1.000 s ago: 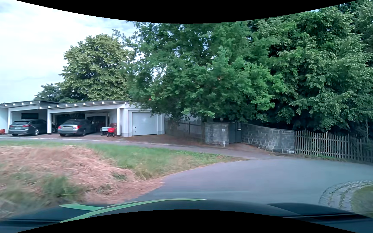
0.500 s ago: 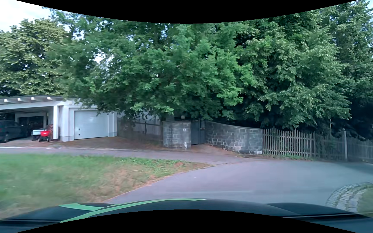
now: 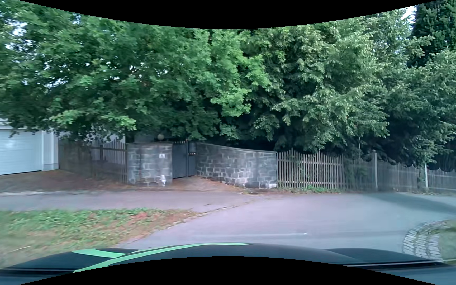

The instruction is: Follow the waypoints while adhering to traffic rules and regulations

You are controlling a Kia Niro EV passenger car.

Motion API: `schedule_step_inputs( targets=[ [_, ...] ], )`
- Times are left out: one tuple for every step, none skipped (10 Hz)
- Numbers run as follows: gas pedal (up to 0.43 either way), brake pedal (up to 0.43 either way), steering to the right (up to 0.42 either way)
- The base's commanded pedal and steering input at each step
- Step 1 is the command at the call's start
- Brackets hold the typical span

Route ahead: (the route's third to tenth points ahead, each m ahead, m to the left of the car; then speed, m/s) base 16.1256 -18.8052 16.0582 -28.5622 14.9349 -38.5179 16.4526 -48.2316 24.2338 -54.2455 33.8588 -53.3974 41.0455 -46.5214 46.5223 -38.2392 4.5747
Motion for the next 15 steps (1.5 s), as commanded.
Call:
schedule_step_inputs(
  targets=[
    [0.000, 0.067, 0.384],
    [0.000, 0.067, 0.384],
    [0.000, 0.067, 0.384],
    [0.000, 0.067, 0.384],
    [0.000, 0.067, 0.384],
    [0.000, 0.061, 0.383],
    [0.000, 0.061, 0.383],
    [0.000, 0.061, 0.381],
    [0.000, 0.067, 0.378],
    [0.000, 0.061, 0.375],
    [0.000, 0.061, 0.370],
    [0.000, 0.067, 0.365],
    [0.000, 0.067, 0.359],
    [0.000, 0.061, 0.347],
    [0.000, 0.043, 0.338]
  ],
)
